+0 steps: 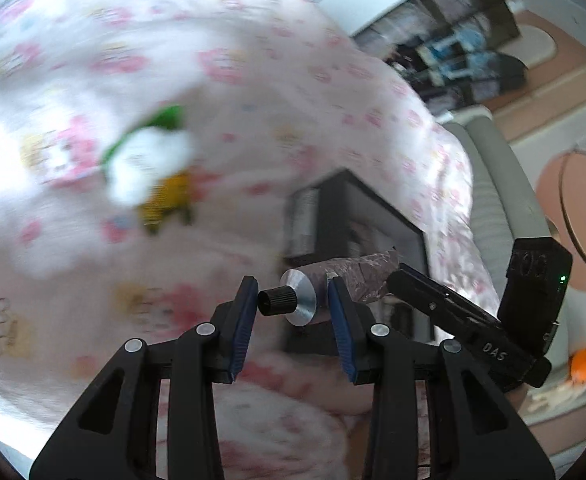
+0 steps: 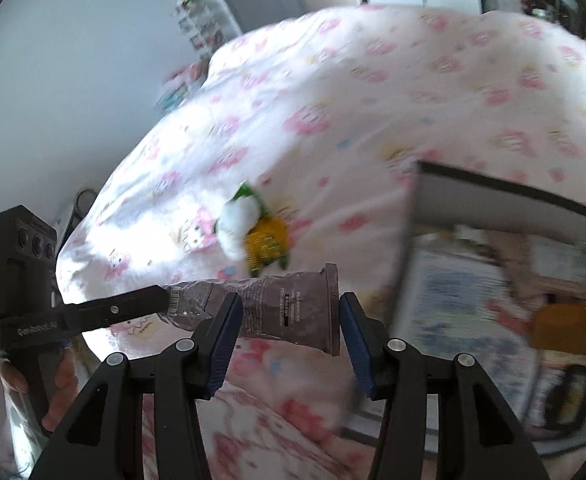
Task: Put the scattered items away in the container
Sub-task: 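Lower the grey tube into the box and open the left gripper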
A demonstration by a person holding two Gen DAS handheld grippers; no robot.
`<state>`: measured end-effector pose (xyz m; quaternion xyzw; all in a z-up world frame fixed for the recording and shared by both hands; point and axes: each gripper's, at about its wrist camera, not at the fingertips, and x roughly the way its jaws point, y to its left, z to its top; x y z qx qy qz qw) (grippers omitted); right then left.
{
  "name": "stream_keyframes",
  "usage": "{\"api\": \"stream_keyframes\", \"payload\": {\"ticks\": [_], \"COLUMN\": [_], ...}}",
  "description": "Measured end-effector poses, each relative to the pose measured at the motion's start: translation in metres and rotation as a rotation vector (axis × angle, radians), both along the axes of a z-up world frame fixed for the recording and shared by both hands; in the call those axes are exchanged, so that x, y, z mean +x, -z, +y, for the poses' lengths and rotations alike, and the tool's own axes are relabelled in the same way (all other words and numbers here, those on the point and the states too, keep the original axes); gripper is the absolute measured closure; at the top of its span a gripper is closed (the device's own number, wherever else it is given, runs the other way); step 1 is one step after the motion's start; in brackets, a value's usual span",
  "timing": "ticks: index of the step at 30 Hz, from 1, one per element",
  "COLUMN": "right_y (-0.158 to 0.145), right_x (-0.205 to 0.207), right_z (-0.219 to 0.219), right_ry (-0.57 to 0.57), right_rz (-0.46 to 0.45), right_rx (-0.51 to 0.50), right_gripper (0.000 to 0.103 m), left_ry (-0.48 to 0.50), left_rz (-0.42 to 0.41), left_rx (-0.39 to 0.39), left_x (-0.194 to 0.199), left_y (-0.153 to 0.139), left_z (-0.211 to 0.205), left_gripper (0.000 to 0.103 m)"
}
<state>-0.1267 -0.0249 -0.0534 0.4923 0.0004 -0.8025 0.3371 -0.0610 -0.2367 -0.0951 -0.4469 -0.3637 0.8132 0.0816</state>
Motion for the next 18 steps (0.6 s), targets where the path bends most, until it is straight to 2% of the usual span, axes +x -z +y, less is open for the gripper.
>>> {"api": "stream_keyframes", "payload": {"ticks": [4,7,13,18], "right_y": [-0.013,-0.014,0.016,0.05], "right_x": [-0.008,-0.023,-0.068,-0.087], "right_z": [0.06,0.106,0.187,0.22], "right_ry": [0.061,0.117,0.233,0.306], "right_rz": [0.028,0.039,-0.037,-0.093], "right_rx": [0.003,0.03,0.068,0.075], "right_gripper": [0.057,0.057,0.057,0.057], "left_ry": [0.078,0.15,0.258,0.305], "left_rz": [0.013,0.002,-0.079,-0.137], "left_rx": [-0.006,0.004,0.048,-0.017], "left_x": [-0.038,-0.077,-0.14,-0.165], "left_y": [-0.009,-0.001,0.04,0.062], "left_z": [0.054,0.099,0.165,0.197], "left_gripper": [0.067,0.067,0.067,0.066]}}
